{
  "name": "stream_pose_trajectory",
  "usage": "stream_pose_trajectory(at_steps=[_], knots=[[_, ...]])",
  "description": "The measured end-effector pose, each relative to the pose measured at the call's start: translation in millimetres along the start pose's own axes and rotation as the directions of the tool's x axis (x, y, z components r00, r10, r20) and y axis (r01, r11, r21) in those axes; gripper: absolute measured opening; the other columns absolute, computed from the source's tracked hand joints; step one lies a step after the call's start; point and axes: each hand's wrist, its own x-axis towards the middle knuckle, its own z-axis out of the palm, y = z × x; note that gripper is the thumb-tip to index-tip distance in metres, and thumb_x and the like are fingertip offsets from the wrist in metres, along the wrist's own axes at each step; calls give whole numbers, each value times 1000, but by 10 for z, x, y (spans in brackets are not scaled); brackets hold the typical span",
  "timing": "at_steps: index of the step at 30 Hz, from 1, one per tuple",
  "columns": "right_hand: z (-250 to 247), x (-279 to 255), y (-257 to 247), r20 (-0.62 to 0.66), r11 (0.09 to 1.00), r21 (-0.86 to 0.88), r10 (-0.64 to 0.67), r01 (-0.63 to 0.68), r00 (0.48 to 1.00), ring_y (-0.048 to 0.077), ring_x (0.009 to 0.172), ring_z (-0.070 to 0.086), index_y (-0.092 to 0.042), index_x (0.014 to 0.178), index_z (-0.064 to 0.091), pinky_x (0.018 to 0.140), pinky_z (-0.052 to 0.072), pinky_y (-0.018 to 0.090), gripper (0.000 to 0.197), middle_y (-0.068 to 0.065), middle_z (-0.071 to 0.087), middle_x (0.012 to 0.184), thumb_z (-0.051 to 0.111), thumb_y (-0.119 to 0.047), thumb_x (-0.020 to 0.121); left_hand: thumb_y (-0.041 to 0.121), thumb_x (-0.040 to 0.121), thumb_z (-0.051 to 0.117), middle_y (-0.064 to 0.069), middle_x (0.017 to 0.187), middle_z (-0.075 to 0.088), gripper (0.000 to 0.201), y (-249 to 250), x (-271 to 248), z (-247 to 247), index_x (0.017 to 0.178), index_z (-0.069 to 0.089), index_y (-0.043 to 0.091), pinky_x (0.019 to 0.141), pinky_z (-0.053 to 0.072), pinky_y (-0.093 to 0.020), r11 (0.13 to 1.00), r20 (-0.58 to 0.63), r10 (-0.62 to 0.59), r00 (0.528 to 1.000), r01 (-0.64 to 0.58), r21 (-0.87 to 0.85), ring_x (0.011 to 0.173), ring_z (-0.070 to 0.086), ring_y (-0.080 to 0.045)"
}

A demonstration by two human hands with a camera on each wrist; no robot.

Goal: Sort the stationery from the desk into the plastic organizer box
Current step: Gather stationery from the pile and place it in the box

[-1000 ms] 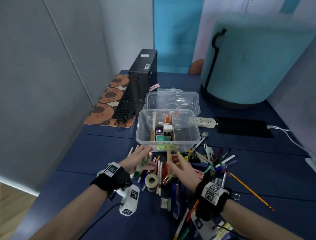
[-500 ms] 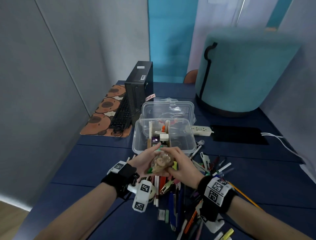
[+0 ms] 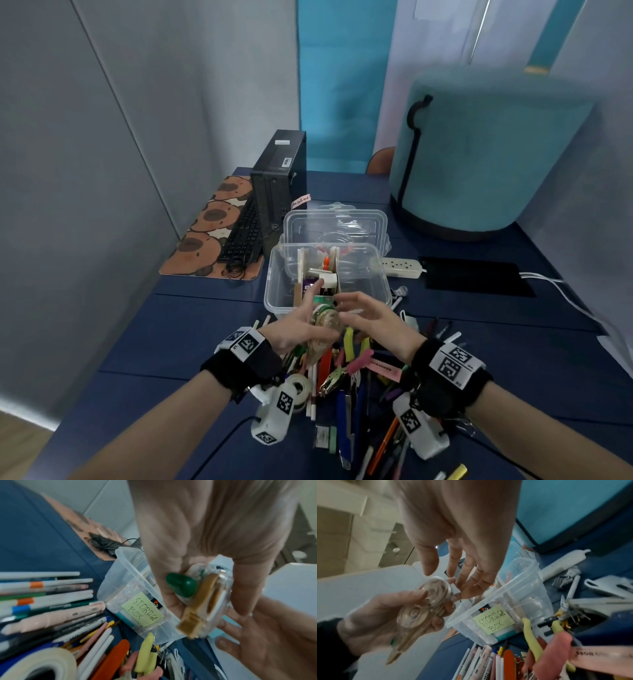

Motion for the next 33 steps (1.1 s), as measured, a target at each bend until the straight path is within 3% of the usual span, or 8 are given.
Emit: stream_pose_trajectory(at_steps=[3,9,12,17,25,28,30,33], knots=[[35,49,-35,65,999,12,30,-31,997,3,73,65,-15,129,55,58,49,15,37,2,65,106,60,-19,93,-4,83,67,-10,149,31,111,31,0,35,148,-9,42,100,46,-30,992,40,7,999,-12,124,123,52,-17],[52,126,-2,114,960,227,140,-163,984,15,68,58,-7,120,58,53,44,22,38,3,65,88,64,-25,86,2,89,61,7,134,29,96,52,14,57,151,-6,32,80,50,-10,996,-6,11,1000,-11,85,112,47,0],[17,150,63,109,943,274,163,-187,981,19,73,55,-10,116,61,55,45,26,45,7,67,95,72,-34,79,10,85,69,-2,131,46,97,87,-16,-26,150,0,33,79,56,-23,995,55,-90,994,87,52,107,58,-17],[-61,189,113,82,952,240,173,-188,981,19,79,58,-12,120,60,59,47,26,46,11,66,108,71,-34,81,39,74,73,-2,92,62,79,68,-60,-147,139,30,29,50,45,-20,974,124,-172,977,150,171,60,53,-8],[-285,471,-303,154,968,169,159,-185,975,25,87,67,-3,112,55,70,57,31,37,14,68,105,67,-20,81,35,91,61,2,91,59,52,250,144,-244,135,34,29,55,42,-20,979,112,-58,992,35,201,64,52,-9],[-501,756,-492,7,986,78,144,-144,990,27,89,68,-6,107,59,68,56,30,40,16,68,107,72,-27,75,50,96,38,-3,111,63,39,431,324,-437,129,47,31,72,50,-25,995,-152,18,988,-3,100,92,63,-18],[-674,1025,-515,-166,988,68,148,-139,975,22,83,68,-2,110,58,61,54,26,42,18,67,106,73,-26,79,40,101,33,-10,109,64,31,435,507,-589,106,60,28,83,49,-34,996,-472,86,877,-58,73,93,62,-23],[-797,1416,-480,-375,990,23,137,-138,917,24,77,64,2,99,62,61,55,31,33,20,68,96,72,-25,83,23,98,40,-9,120,52,22,239,796,-806,107,60,23,100,42,-42,756,-551,318,772,145,639,111,50,-24]])
